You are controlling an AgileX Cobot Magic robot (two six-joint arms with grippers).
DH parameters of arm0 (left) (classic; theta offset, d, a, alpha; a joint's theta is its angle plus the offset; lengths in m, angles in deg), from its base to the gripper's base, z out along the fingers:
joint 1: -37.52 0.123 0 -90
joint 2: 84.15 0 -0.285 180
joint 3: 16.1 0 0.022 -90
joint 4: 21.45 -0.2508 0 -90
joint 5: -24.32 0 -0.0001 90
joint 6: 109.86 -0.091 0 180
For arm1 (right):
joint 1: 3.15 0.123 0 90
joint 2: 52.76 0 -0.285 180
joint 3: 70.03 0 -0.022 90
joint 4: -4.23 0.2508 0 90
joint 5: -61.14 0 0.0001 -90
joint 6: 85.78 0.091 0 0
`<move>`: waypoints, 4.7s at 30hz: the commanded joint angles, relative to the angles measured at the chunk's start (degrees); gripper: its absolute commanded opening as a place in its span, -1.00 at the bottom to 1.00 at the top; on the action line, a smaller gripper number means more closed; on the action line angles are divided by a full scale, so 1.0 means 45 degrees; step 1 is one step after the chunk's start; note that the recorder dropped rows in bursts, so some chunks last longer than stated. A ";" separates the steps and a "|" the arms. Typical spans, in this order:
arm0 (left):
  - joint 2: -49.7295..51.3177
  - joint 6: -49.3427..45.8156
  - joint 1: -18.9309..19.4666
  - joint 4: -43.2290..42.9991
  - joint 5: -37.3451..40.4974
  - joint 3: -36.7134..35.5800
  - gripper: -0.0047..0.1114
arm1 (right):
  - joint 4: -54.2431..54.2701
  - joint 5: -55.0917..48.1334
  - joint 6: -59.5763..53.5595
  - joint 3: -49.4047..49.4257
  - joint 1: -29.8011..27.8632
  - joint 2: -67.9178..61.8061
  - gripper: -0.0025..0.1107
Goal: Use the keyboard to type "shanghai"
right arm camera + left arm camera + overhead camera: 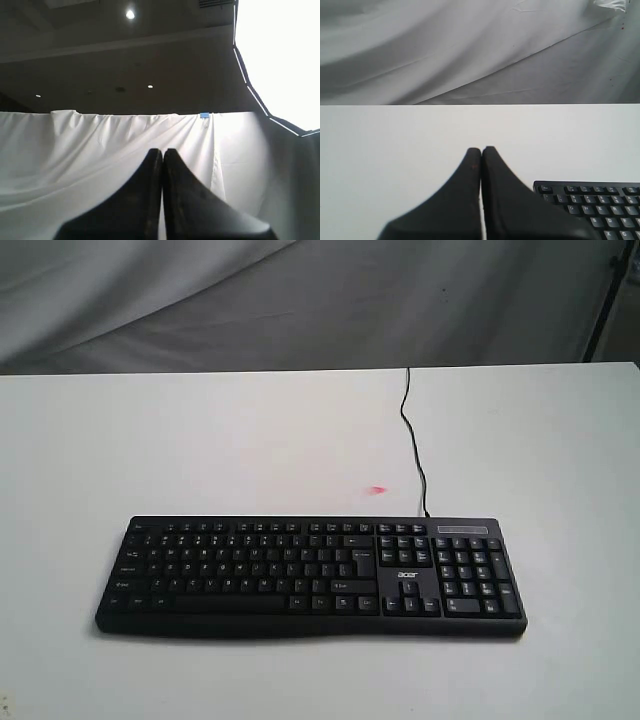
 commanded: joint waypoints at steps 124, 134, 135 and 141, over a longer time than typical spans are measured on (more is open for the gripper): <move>0.0040 0.0015 -0.0050 0.0051 -0.0032 -0.0008 -0.91 | 1.6104 -1.7063 -2.1385 -1.8998 0.6626 -2.7185 -0.96; 0.0040 0.0015 -0.0050 0.0051 -0.0032 -0.0008 -0.91 | 1.4702 -1.7043 -2.0000 -2.1327 0.7021 -2.8988 -0.96; 0.0040 0.0015 -0.0050 0.0051 -0.0032 -0.0008 -0.91 | 1.4580 -1.7043 -1.9886 -2.1327 0.7021 -2.9019 -0.96; 0.0040 0.0015 -0.0050 0.0051 -0.0032 -0.0008 -0.91 | 1.3563 -1.7009 -1.9298 -2.1327 0.7021 -2.9129 -0.96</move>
